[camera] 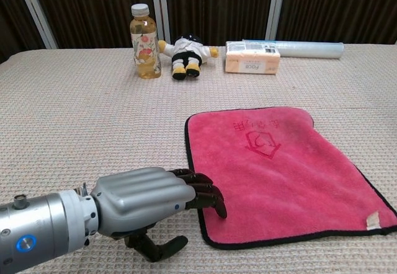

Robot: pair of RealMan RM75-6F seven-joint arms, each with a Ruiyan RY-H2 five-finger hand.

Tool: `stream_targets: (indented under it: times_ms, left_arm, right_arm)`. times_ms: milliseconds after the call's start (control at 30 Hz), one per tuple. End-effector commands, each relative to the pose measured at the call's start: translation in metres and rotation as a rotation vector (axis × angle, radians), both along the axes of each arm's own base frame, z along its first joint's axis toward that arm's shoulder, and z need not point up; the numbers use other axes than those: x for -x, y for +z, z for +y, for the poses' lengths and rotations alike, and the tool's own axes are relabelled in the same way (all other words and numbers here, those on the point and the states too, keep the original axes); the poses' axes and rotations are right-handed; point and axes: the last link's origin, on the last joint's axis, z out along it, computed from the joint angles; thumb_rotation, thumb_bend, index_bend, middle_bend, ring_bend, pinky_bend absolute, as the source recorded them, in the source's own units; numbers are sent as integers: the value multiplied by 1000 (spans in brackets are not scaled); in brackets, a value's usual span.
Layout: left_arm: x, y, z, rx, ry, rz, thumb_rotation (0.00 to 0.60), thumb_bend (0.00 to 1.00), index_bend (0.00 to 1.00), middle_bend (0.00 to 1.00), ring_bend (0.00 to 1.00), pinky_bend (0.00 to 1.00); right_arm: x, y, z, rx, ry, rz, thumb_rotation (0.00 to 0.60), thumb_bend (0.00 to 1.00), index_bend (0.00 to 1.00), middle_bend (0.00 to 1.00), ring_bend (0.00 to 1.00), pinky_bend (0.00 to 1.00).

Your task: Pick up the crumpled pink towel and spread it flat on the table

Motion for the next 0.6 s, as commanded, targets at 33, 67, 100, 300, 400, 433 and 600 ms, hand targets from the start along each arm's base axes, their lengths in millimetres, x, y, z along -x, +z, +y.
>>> stream_targets:
  times_ms: [33,67,100,300,400,433,600]
  left_arm:
    - [4,0,-1,7,9,7,600,575,189,96,0,0]
    - [5,0,-2,10,12,10,600,575,189,96,0,0]
    - [6,0,-3,13,14,15,600,575,189,96,0,0]
    - [16,-2,-10,34,22,37,600,575,189,97,0,0]
    - [21,0,-14,34,22,41,600,576,189,97,0,0]
    - [23,1,-15,34,24,44,600,576,189,97,0,0]
    - [32,7,-16,30,34,52,600,576,189,97,0,0]
  right_arm:
    - [0,-1,1,-3,0,0,600,435,0,0,0,0]
    - [0,-1,1,-5,0,0,600,435,0,0,0,0]
    - [0,-2,2,-6,0,1,600,435,0,0,0,0]
    - [-1,-2,3,-6,0,6,600,436,0,0,0,0]
    - [-1,-3,3,-8,2,8,600,436,0,0,0,0]
    - [-1,-3,3,-8,3,9,600,436,0,0,0,0]
    - [-2,-4,4,-10,3,9,600,436,0,0,0,0]
